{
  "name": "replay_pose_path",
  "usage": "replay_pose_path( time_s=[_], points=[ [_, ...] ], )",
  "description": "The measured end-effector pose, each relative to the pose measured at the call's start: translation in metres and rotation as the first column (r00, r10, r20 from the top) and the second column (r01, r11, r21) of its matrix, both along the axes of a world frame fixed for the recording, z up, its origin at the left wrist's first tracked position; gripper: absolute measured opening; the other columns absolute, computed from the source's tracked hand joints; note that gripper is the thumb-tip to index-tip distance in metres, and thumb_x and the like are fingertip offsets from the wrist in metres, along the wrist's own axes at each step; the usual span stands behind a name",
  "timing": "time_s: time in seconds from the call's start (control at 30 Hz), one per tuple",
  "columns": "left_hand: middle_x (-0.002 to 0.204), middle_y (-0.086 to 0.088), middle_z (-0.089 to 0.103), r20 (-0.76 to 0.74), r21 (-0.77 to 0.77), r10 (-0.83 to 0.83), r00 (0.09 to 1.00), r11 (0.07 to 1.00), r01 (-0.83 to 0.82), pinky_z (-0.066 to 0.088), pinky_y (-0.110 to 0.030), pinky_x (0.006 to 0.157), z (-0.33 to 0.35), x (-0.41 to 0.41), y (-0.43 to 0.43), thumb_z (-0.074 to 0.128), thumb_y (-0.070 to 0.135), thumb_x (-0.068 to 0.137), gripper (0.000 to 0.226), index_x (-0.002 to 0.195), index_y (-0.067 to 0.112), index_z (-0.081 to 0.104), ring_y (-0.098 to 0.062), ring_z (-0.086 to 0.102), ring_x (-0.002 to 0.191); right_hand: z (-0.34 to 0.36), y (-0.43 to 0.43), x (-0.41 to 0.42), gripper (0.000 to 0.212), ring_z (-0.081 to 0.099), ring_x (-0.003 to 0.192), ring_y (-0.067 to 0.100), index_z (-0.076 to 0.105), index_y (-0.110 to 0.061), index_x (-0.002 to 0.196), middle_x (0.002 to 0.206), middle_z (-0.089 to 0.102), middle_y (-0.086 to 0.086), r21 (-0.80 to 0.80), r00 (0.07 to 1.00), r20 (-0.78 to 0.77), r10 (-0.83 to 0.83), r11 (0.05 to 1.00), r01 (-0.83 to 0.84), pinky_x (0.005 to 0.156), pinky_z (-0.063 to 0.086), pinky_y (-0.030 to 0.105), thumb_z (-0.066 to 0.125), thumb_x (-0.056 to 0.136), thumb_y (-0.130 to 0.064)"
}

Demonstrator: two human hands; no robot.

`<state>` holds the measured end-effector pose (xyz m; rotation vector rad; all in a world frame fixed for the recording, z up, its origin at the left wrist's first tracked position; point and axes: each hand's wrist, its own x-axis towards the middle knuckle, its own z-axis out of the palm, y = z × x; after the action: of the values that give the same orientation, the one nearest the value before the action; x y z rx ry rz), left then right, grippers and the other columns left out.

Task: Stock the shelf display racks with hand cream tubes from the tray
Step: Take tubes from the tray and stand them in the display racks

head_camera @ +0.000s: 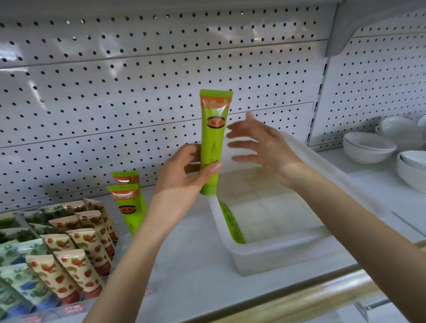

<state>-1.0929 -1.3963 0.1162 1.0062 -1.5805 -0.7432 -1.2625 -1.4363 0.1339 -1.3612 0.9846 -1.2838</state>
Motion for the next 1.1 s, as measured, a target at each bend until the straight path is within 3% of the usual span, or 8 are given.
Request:
replay_pose_path(
  time_s=[0.07,0.13,0.23,0.4,0.57,0.7,0.83,1.1],
  points=[
    [0.088,0.012,0.065,-0.008,-0.008,0.016,1.0,1.0,-0.016,0.045,-0.006,0.067,-0.002,0.007,0.004,0.07,0.011,0.08,0.02,0.091,0.02,0.057,0.009,0.06,0.073,-0.011,0.002,0.007,0.023,0.059,0.089,0.018,0.055,-0.013,0.11,0.1,0.058,0.001,0.051,0.948,-0.318,0.016,0.999,0.0,0.064,0.053,0.026,0.049,0.096,-0.029],
    [0.089,0.01,0.066,-0.008,-0.007,0.046,0.999,0.999,-0.046,0.046,-0.007,0.07,-0.007,0.013,0.007,0.072,0.013,0.078,0.019,0.088,0.022,0.057,0.005,0.061,0.076,-0.026,0.004,0.011,0.039,0.056,0.083,0.015,0.044,-0.014,0.126,0.114,0.052,0.001,0.141,0.672,-0.729,0.13,0.989,-0.039,0.06,0.05,0.015,0.055,0.093,-0.031],
    [0.092,0.009,0.068,-0.004,0.028,0.074,0.997,0.997,-0.074,0.049,-0.014,0.076,-0.018,0.019,0.008,0.073,0.018,0.077,0.019,0.087,0.025,0.059,-0.001,0.063,0.083,-0.047,0.003,0.01,0.064,0.057,0.094,0.019,0.025,-0.011,0.139,0.131,0.046,0.008,0.389,0.36,-0.852,0.381,0.92,-0.052,0.07,0.055,0.023,0.058,0.091,-0.036],
    [0.094,0.014,0.067,0.044,0.029,0.117,0.992,0.993,-0.119,0.047,-0.01,0.075,-0.031,0.031,0.016,0.073,0.023,0.077,0.019,0.089,0.028,0.059,0.004,0.062,0.086,-0.053,0.0,0.013,0.061,0.059,0.099,0.021,0.026,-0.003,0.14,0.114,0.056,0.012,0.6,0.58,-0.607,0.543,0.792,-0.114,0.079,0.056,0.035,0.058,0.092,-0.022],
    [0.094,0.017,0.066,0.084,0.042,0.151,0.985,0.987,-0.155,0.047,-0.017,0.078,-0.036,0.042,0.025,0.072,0.027,0.077,0.02,0.089,0.034,0.058,0.003,0.061,0.089,-0.053,-0.002,0.014,0.027,0.065,0.079,0.017,0.052,-0.002,0.118,0.091,0.065,0.005,0.667,0.618,-0.462,0.636,0.709,-0.231,0.08,0.056,0.036,0.054,0.093,-0.01],
    [0.094,0.015,0.067,0.079,0.056,0.154,0.985,0.986,-0.159,0.046,-0.012,0.075,-0.038,0.047,0.031,0.071,0.027,0.077,0.019,0.091,0.032,0.059,0.004,0.061,0.088,-0.049,-0.002,0.012,0.021,0.065,0.068,0.011,0.05,-0.007,0.11,0.083,0.063,0.0,0.577,0.706,-0.445,0.552,0.779,-0.246,0.083,0.056,0.038,0.057,0.09,-0.005],
    [0.095,0.012,0.068,0.081,0.055,0.146,0.986,0.987,-0.151,0.047,-0.009,0.074,-0.037,0.047,0.035,0.071,0.026,0.078,0.018,0.094,0.026,0.061,0.002,0.062,0.088,-0.041,-0.005,0.007,0.044,0.066,0.087,0.019,0.045,-0.011,0.128,0.116,0.06,0.009,0.463,0.789,-0.397,0.469,0.844,-0.269,0.076,0.058,0.034,0.062,0.087,-0.006],
    [0.095,0.01,0.068,0.011,0.042,0.157,0.988,0.987,-0.157,0.047,-0.008,0.072,-0.03,0.044,0.058,0.07,0.023,0.075,0.02,0.091,0.027,0.061,0.004,0.064,0.084,-0.019,0.001,0.007,0.036,0.061,0.104,0.021,0.052,-0.019,0.127,0.125,0.058,0.013,0.155,0.885,-0.353,0.303,0.952,-0.264,0.078,0.055,0.031,0.058,0.092,-0.019]
  ],
)
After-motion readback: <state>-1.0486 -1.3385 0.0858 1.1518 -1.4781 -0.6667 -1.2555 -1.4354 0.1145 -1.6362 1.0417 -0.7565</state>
